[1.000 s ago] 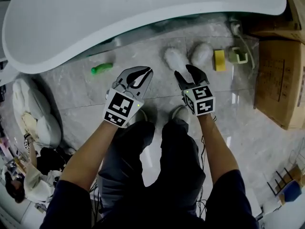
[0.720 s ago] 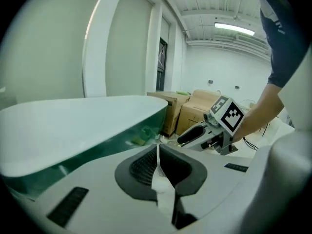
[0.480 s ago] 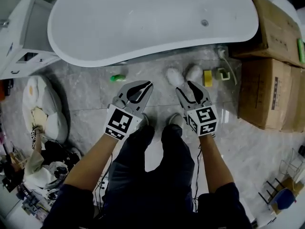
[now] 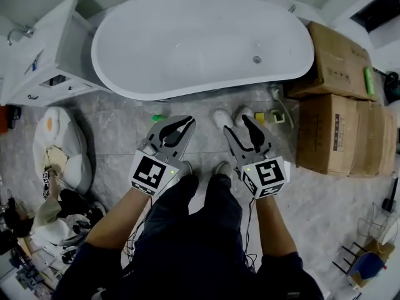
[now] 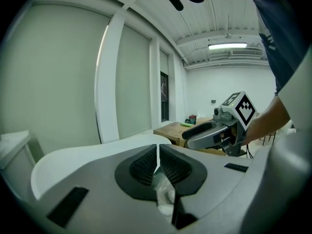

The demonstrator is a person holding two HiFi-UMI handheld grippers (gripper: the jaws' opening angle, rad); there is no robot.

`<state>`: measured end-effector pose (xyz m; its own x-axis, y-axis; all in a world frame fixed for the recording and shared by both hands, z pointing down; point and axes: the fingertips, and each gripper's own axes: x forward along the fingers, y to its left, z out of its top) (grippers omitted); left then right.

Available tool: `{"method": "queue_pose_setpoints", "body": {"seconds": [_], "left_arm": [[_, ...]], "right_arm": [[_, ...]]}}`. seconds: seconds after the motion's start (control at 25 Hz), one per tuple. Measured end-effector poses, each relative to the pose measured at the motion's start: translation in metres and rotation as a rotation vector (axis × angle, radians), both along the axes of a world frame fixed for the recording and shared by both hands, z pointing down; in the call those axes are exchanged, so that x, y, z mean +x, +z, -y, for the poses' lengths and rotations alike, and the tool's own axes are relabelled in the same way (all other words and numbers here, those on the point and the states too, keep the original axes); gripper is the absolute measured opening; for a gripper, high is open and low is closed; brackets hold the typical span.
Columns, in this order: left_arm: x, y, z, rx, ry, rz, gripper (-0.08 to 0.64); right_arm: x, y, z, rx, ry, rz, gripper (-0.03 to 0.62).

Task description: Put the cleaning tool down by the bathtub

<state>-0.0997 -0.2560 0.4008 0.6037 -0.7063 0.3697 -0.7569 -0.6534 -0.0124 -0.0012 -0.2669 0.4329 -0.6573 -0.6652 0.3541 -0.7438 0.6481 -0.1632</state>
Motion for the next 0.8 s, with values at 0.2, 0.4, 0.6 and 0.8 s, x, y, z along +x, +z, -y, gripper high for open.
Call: {"method": "queue_pose_setpoints", "body": {"seconds": [0.2,0.4,0.6,0.8], "left_arm": [[-0.003,-0.069,-0.008,0.075,0.001,-0.024,0.041],[-0.010,-0.125,-0.015,0.143,0.000,-0.054,0.041],[-0.021,-0.164,-0.033,0.188,0.000,-0.088,0.041],[-0.035,-0.192,-0.048,0.216,-0.002,-0.118,0.041]], "right_arm": [[-0.008,-0.078,-0.013,0.078,0.004,0.034,0.210],[-0.018,-0.135,-0.025,0.142,0.004,0.050,0.210],[-0.029,-0.178,-0.043,0.201,0.006,0.056,0.210],[-0.041,-0.212,-0.056,0.258,0.018,0.060,0.198]]}}
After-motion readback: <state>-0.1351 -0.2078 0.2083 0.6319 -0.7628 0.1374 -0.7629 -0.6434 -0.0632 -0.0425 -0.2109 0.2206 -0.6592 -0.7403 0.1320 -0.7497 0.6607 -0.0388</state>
